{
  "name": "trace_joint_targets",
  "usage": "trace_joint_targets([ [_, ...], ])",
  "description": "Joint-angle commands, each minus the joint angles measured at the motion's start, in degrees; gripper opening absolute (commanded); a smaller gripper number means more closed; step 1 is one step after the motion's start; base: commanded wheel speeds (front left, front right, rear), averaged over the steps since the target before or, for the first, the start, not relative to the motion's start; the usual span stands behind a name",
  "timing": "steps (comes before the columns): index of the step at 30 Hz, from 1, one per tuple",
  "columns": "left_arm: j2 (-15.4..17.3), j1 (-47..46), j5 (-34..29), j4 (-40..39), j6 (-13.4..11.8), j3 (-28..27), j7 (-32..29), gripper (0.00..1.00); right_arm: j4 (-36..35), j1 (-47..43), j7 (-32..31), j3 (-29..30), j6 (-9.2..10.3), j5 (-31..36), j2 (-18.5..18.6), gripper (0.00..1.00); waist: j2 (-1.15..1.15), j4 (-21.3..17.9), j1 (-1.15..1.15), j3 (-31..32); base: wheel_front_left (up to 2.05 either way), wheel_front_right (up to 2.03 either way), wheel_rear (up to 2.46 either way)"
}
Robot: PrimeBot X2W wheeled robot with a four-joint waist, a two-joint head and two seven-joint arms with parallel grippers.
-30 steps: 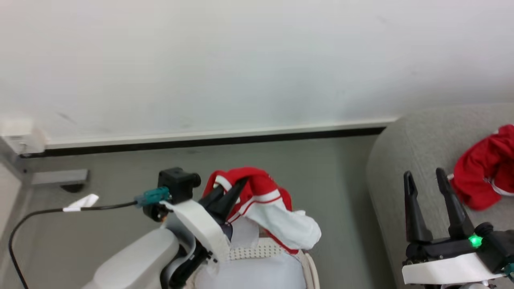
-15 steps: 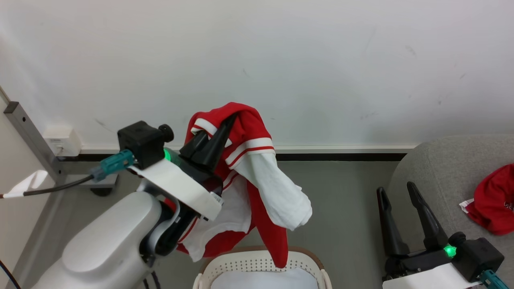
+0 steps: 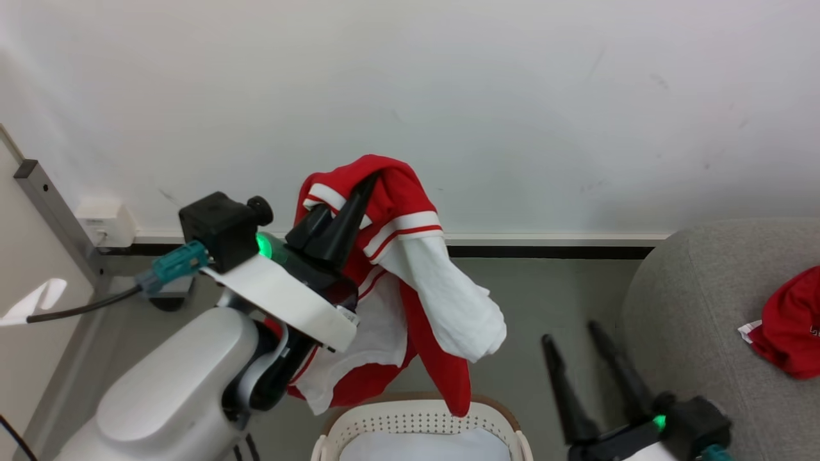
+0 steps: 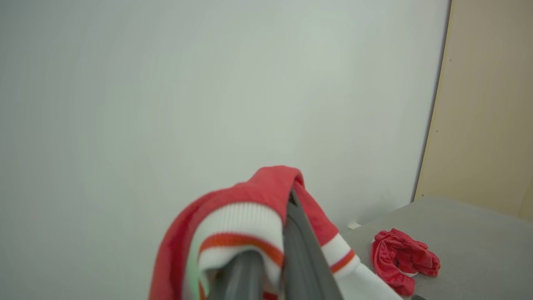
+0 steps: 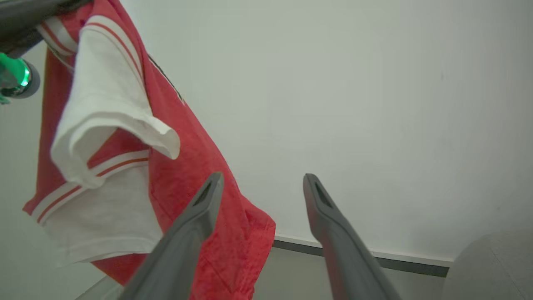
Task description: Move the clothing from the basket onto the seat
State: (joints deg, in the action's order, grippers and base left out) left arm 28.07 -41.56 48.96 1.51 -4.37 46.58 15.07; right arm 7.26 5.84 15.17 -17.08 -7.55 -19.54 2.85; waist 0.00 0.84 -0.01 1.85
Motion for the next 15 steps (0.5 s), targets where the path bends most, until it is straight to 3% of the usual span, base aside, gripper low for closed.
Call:
trace_joint_targets([
  [1,-0.48,0.43,-0.75,-0.54,-0.13,-0.25,0.13,0.0,1.48,0.92,-0.04,-2.44,0.13,1.13,0.08,1.0,0.0,0.46,0.01,-0.1,0.0,0.0,0.0],
  [15,-4.8,-0.71,-1.15,-1.1,1.29,3.45,-0.97,0.0,16.68,9.44,-0.04,-16.77,0.13,-1.7,0.13,1.0,0.0,5.96,0.01,0.47,0.0,0.0,0.0],
])
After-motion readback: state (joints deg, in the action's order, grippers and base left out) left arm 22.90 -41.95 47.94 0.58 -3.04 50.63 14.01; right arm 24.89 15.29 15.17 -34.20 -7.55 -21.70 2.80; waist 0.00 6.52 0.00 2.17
